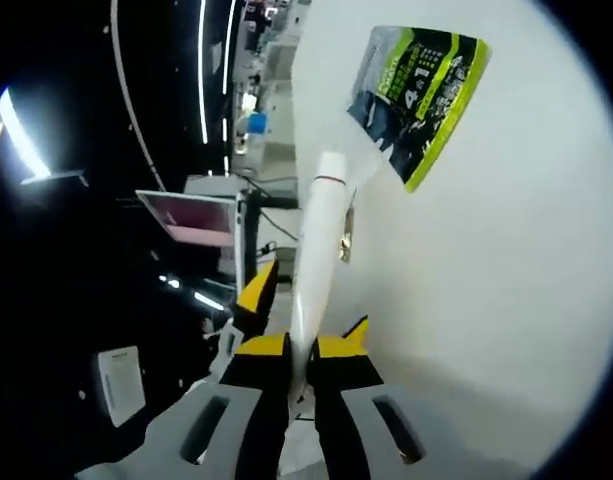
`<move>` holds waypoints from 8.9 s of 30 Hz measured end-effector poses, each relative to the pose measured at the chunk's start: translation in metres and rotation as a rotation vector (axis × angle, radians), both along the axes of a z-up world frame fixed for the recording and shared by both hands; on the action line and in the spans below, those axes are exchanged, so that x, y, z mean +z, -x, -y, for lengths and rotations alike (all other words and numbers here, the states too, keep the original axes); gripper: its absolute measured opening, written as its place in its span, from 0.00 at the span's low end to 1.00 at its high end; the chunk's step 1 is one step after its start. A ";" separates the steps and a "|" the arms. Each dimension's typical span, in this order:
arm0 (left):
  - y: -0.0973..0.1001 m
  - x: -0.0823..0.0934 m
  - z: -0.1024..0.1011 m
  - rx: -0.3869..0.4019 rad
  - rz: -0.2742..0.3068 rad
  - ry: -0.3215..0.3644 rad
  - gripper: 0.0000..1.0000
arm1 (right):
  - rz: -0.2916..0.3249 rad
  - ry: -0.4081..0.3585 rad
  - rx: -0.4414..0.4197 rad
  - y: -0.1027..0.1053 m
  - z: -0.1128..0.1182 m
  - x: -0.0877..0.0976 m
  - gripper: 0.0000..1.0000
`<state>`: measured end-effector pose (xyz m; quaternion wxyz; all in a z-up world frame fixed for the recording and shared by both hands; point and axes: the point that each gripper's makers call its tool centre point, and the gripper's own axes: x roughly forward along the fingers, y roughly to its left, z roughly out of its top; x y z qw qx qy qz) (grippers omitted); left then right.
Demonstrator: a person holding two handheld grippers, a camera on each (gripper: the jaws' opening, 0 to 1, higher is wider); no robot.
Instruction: Arrange the skincare products in the storage area until every visible bottle or jar stands upright without overlapping.
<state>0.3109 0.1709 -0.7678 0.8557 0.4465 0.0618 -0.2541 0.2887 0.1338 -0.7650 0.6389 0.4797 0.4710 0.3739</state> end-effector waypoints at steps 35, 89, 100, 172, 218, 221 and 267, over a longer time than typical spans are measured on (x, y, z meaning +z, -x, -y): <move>0.040 0.081 0.104 -0.540 0.386 -0.507 0.24 | -0.003 -0.193 0.241 0.092 0.061 0.081 0.08; 0.007 0.027 0.179 -0.330 -0.451 0.297 0.18 | 0.608 0.349 0.162 0.019 0.206 0.075 0.30; 0.011 0.004 0.199 -0.382 -0.645 0.382 0.18 | 0.923 0.621 0.443 -0.004 0.207 0.099 0.24; 0.000 -0.008 0.186 -0.335 -0.620 0.403 0.30 | 1.132 1.034 1.536 -0.034 0.145 0.049 0.09; 0.008 -0.009 0.188 -0.350 -0.633 0.370 0.28 | 1.054 1.086 1.481 -0.052 0.162 0.049 0.19; 0.008 -0.009 0.188 -0.347 -0.633 0.369 0.28 | 1.071 1.097 1.475 -0.054 0.162 0.050 0.23; 0.015 -0.017 0.185 -0.325 -0.660 0.334 0.28 | 1.043 1.203 1.114 -0.073 0.245 0.088 0.68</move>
